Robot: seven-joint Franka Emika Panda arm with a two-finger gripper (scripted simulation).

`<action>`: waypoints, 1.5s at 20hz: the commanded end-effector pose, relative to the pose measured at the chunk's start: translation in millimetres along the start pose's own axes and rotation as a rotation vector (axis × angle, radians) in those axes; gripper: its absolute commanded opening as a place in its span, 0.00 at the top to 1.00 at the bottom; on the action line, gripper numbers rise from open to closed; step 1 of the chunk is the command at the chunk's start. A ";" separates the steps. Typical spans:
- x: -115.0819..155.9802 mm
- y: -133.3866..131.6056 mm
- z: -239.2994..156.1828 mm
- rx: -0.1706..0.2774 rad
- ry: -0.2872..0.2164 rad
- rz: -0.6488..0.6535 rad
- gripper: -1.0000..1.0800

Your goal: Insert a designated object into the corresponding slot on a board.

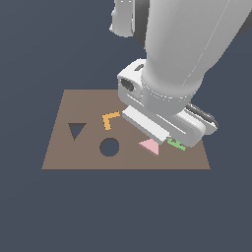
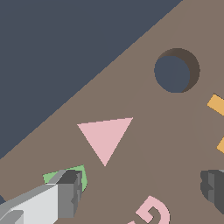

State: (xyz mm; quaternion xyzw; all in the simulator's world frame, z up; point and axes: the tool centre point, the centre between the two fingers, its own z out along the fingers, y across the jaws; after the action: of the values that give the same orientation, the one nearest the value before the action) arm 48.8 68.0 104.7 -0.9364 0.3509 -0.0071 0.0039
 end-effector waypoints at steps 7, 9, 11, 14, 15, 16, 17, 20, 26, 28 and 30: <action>9.3 -20.0 28.6 -0.008 -0.003 0.268 0.04; 11.6 -23.4 33.9 -0.009 -0.003 0.318 0.04; 13.9 -26.2 38.6 -0.011 -0.004 0.362 0.04; 17.2 -29.7 44.7 -0.012 -0.005 0.419 0.04; 18.2 -30.7 46.4 -0.012 -0.005 0.435 0.04; 19.1 -31.5 48.0 -0.013 -0.005 0.450 0.04; 20.0 -32.3 49.4 -0.013 -0.006 0.464 0.04; 22.1 -34.0 52.9 -0.014 -0.006 0.496 0.04; 24.2 -35.2 55.5 -0.015 -0.007 0.522 0.04; 23.9 -34.9 55.5 -0.015 -0.007 0.519 0.04; 23.8 -35.0 57.1 -0.015 -0.007 0.519 0.04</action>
State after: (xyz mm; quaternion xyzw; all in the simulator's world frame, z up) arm 90.8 78.7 49.6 -0.8150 0.5794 -0.0001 0.0000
